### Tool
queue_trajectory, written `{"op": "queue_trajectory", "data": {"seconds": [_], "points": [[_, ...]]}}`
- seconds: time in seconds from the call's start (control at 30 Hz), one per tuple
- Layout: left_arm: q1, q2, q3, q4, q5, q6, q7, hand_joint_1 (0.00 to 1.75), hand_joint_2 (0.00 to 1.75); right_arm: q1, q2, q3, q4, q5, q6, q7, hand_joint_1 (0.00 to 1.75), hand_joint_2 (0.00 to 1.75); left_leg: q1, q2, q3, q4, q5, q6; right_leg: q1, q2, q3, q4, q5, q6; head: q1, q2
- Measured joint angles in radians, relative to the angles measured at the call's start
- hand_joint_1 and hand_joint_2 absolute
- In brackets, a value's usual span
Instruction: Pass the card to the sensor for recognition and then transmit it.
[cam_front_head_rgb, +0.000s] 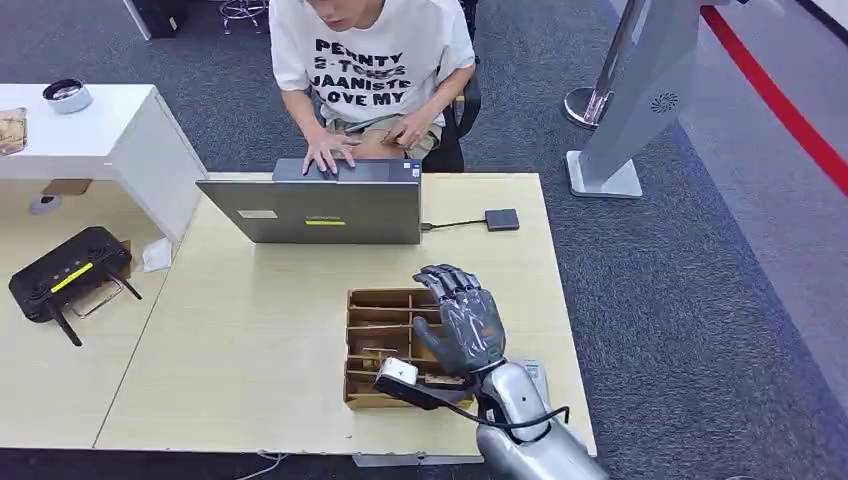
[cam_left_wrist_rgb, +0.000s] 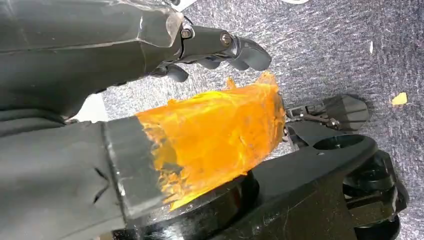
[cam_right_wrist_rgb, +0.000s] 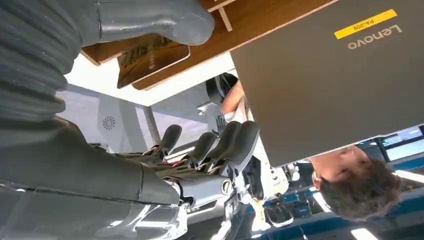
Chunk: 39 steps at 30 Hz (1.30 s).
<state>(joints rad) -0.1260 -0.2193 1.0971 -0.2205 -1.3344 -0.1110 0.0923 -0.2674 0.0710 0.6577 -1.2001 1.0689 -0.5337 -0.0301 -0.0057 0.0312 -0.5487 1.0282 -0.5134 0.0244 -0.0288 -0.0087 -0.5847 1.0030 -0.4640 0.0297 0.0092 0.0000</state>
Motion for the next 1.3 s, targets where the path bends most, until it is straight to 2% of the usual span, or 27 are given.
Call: {"op": "queue_trajectory", "data": {"seconds": [0.2, 0.33, 0.77, 0.8, 0.9, 1.03, 1.1, 1.2, 1.3], "points": [[0.0, 0.0, 0.0, 0.0, 0.0, 0.0, 0.0, 0.0, 0.0, 0.0, 0.001, 0.0, 0.005, 0.0, 0.001, 0.001, 0.65, 1.75, 0.0, 0.0, 0.0, 0.0, 0.0, 0.0, 0.0, 0.0, 0.0, 0.0, 0.0, 0.0, 0.0, 0.0], [0.0, 0.0, 0.0, 0.0, 0.0, 0.0, 0.0, 0.0, 0.0, -0.005, 0.002, -0.003, 0.017, 0.0, 0.003, 0.01, 0.79, 1.75, 0.0, 0.0, 0.0, 0.0, 0.0, 0.0, 0.0, 0.0, 0.0, 0.0, 0.0, 0.0, 0.0, 0.0], [0.0, 0.0, -0.001, 0.0, 0.003, 0.0, 0.0, 0.0, 0.0, -0.013, 0.002, -0.025, 0.058, 0.0, 0.002, 0.016, 0.8, 1.75, 0.0, 0.0, 0.0, 0.0, 0.0, 0.0, 0.0, 0.0, 0.0, 0.0, 0.0, 0.0, 0.0, 0.0], [0.0, 0.0, -0.001, 0.0, 0.003, 0.0, 0.0, 0.0, 0.0, -0.013, 0.002, -0.025, 0.06, 0.0, 0.002, 0.016, 0.89, 1.75, 0.0, 0.0, 0.0, 0.0, 0.0, 0.0, 0.0, 0.0, 0.0, 0.0, 0.0, 0.0, 0.0, 0.0], [0.0, 0.0, -0.001, 0.0, 0.003, 0.0, 0.0, 0.0, 0.0, -0.013, 0.002, -0.027, 0.064, 0.002, 0.002, 0.016, 0.91, 1.75, 0.0, 0.0, 0.0, 0.0, 0.0, 0.0, 0.0, 0.0, 0.0, 0.0, 0.0, 0.0, 0.0, 0.0], [0.0, 0.0, -0.001, 0.0, 0.008, 0.001, 0.0, 0.0, 0.0, -0.013, 0.002, -0.037, 0.071, 0.005, 0.002, 0.016, 0.86, 1.75, 0.0, 0.0, 0.0, 0.0, 0.0, 0.0, 0.0, 0.0, 0.0, 0.0, 0.0, 0.0, 0.0, 0.0], [0.0, 0.0, -0.001, 0.0, 0.011, 0.002, 0.0, 0.0, 0.0, -0.013, 0.002, -0.045, 0.073, 0.011, 0.002, 0.016, 0.93, 1.75, 0.0, 0.0, 0.0, 0.0, 0.0, 0.0, 0.0, 0.0, 0.0, 0.0, 0.0, 0.0, 0.0, 0.0], [0.0, 0.0, -0.001, 0.0, 0.014, 0.003, 0.0, 0.0, 0.0, -0.013, 0.002, -0.055, 0.078, 0.018, 0.0, 0.016, 0.87, 1.75, 0.0, 0.0, 0.0, 0.0, 0.0, 0.0, 0.0, 0.0, 0.0, 0.0, 0.0, 0.0, 0.0, 0.0], [0.001, 0.001, -0.001, 0.0, 0.018, 0.005, 0.0, 0.0, 0.0, -0.012, -0.001, -0.069, 0.083, 0.035, 0.0, 0.02, 0.91, 1.75, 0.0, 0.0, 0.0, 0.0, 0.0, 0.0, 0.0, 0.0, 0.0, 0.0, 0.0, 0.0, 0.0, 0.0]]}}
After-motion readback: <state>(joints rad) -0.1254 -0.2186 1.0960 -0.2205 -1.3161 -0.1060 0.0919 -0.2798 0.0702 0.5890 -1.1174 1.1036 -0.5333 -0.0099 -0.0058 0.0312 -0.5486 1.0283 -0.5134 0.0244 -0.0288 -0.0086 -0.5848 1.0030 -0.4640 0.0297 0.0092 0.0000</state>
